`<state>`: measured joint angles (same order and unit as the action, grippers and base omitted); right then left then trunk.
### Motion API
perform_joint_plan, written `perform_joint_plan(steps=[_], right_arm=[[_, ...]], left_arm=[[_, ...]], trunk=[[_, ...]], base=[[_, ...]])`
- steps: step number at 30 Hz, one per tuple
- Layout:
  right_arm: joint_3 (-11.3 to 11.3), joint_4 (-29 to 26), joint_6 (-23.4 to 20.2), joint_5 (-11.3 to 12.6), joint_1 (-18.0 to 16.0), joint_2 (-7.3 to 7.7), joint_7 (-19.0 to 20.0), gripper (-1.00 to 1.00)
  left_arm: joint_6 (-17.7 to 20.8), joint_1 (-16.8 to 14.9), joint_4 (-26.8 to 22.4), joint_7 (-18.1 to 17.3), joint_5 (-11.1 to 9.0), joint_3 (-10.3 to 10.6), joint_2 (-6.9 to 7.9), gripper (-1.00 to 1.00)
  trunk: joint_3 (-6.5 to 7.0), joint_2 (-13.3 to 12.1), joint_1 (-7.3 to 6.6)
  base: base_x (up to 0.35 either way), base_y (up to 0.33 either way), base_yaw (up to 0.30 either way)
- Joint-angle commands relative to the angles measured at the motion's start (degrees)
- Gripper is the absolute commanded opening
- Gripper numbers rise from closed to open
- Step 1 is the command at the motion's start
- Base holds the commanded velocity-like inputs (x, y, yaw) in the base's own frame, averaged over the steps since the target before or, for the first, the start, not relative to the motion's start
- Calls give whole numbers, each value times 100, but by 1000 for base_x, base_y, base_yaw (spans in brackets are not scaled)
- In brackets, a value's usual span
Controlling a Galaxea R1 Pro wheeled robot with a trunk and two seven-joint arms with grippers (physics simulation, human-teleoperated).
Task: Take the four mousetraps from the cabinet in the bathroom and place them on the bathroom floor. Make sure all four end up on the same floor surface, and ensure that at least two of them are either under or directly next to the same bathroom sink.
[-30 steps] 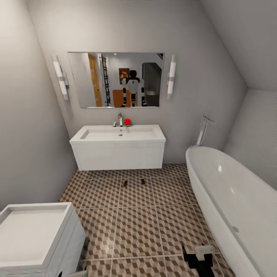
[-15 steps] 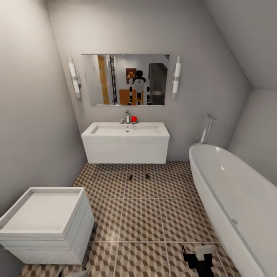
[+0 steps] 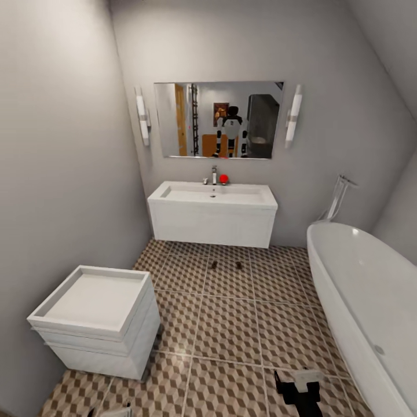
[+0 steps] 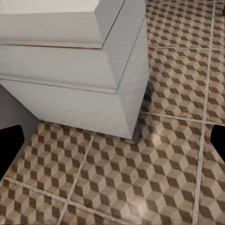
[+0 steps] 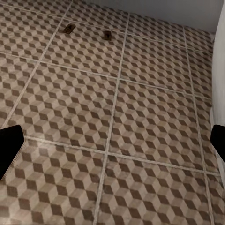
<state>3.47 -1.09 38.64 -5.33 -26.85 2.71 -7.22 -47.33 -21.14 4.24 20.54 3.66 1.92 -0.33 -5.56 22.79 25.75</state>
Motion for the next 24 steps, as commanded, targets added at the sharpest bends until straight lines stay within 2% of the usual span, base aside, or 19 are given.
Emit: perform_joint_plan(steps=[1,24], right_arm=[[31,4,5,-56,-4,2,-60,100],[31,4,3,-56,-4,-7,-60,100]], left_arm=[[-22,-13,24,55,38,18,-2,100],[-22,-13,24,55,38,19,-2,100]], trunk=[[-13,13,4],[-13,13,4]], base=[[-6,0,255],[-1,0,255]])
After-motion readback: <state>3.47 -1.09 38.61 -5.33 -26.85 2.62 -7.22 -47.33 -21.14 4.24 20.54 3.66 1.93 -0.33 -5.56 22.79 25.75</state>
